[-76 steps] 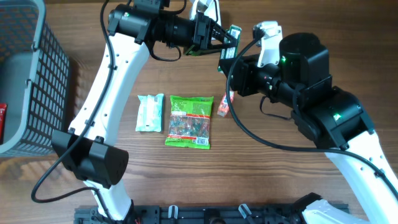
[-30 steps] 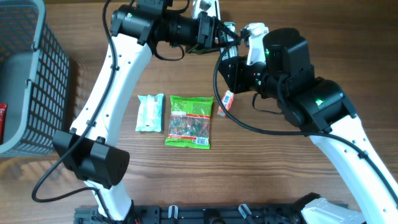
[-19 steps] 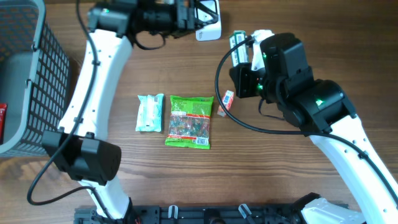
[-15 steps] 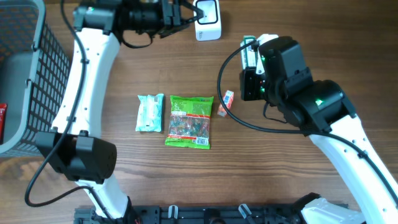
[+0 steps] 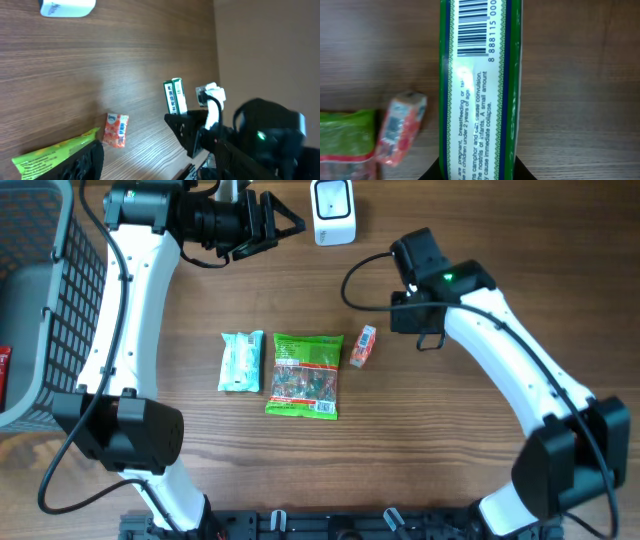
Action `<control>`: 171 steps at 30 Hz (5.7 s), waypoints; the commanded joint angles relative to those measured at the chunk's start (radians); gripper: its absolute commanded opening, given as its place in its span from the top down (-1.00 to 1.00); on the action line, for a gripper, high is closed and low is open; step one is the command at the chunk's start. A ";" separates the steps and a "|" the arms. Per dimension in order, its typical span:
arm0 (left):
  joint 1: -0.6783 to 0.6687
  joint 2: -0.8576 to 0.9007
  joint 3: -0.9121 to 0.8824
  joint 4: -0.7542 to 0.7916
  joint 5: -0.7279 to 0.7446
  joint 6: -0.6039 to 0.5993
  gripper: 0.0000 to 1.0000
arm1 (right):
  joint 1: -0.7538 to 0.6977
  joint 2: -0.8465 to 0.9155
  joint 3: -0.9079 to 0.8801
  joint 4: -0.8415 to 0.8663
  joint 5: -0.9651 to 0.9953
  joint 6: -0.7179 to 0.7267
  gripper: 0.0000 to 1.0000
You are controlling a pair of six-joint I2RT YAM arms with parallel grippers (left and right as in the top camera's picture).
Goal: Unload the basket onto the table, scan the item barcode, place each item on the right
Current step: 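Lower the green box right of the red-white box with the right gripper, then reach the left gripper into the basket and grasp a red Nescafe stick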
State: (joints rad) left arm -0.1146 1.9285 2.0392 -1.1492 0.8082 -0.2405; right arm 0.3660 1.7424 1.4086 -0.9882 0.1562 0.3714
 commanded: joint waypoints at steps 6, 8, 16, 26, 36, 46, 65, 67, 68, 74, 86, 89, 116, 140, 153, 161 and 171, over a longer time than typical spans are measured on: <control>0.001 -0.002 0.000 -0.008 -0.071 0.029 -0.36 | -0.016 0.085 -0.125 0.067 -0.046 -0.034 0.79; 0.001 -0.002 0.000 -0.012 -0.095 0.029 -0.36 | -0.016 0.085 -0.168 0.107 -0.048 -0.035 0.79; 0.001 -0.002 0.000 -0.016 -0.111 0.028 -0.37 | -0.016 0.085 -0.276 0.205 -0.106 -0.038 0.77; 0.001 -0.002 0.000 -0.016 -0.111 0.027 -0.41 | -0.017 0.084 -0.296 0.212 -0.114 -0.084 -0.43; 0.079 -0.024 0.100 -0.048 -0.458 0.024 -0.48 | -0.058 0.043 0.170 -0.086 -0.105 -0.133 -0.94; 0.549 -0.032 0.205 -0.158 -1.022 0.024 -0.66 | -0.201 0.047 0.193 -0.024 -0.107 -0.121 -0.99; 0.911 0.215 0.203 -0.246 -1.019 0.132 -0.78 | -0.201 0.047 0.193 0.116 -0.106 -0.117 -0.99; 0.925 0.248 0.203 -0.247 -1.019 0.140 -0.78 | -0.201 0.047 0.193 0.117 -0.106 -0.117 -0.99; 0.930 0.265 0.203 -0.247 -1.019 0.161 -0.78 | -0.201 0.047 0.193 0.117 -0.106 -0.117 -0.99; 0.936 0.352 0.203 -0.244 -1.002 0.238 -0.66 | -0.201 0.047 0.193 0.116 -0.106 -0.116 -1.00; 0.942 0.389 0.203 -0.191 -0.891 0.448 -0.48 | -0.201 0.047 0.193 0.116 -0.106 -0.117 -1.00; 0.946 0.411 0.203 -0.197 -0.891 0.474 -0.47 | -0.201 0.047 0.193 0.117 -0.106 -0.117 -0.99; 1.062 0.428 -0.237 0.174 -0.846 0.716 -0.48 | -0.201 0.047 0.193 0.117 -0.106 -0.117 -0.99; 0.924 0.428 -0.306 0.114 -0.443 0.647 -0.20 | -0.201 0.047 0.193 0.116 -0.106 -0.117 -0.99; 0.869 0.343 -0.186 0.140 -0.550 0.546 -0.35 | -0.201 0.047 0.193 0.116 -0.106 -0.116 -0.99; 0.844 0.305 -0.186 0.152 -0.661 0.546 -0.29 | -0.201 0.047 0.193 0.116 -0.106 -0.117 -1.00; 0.827 0.228 -0.186 0.193 -0.665 0.547 -0.50 | -0.201 0.047 0.193 0.117 -0.106 -0.116 -0.99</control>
State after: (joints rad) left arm 0.7021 2.1826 1.8462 -0.9600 0.1532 0.3077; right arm 0.1627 1.7996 1.5925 -0.8742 0.0521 0.2447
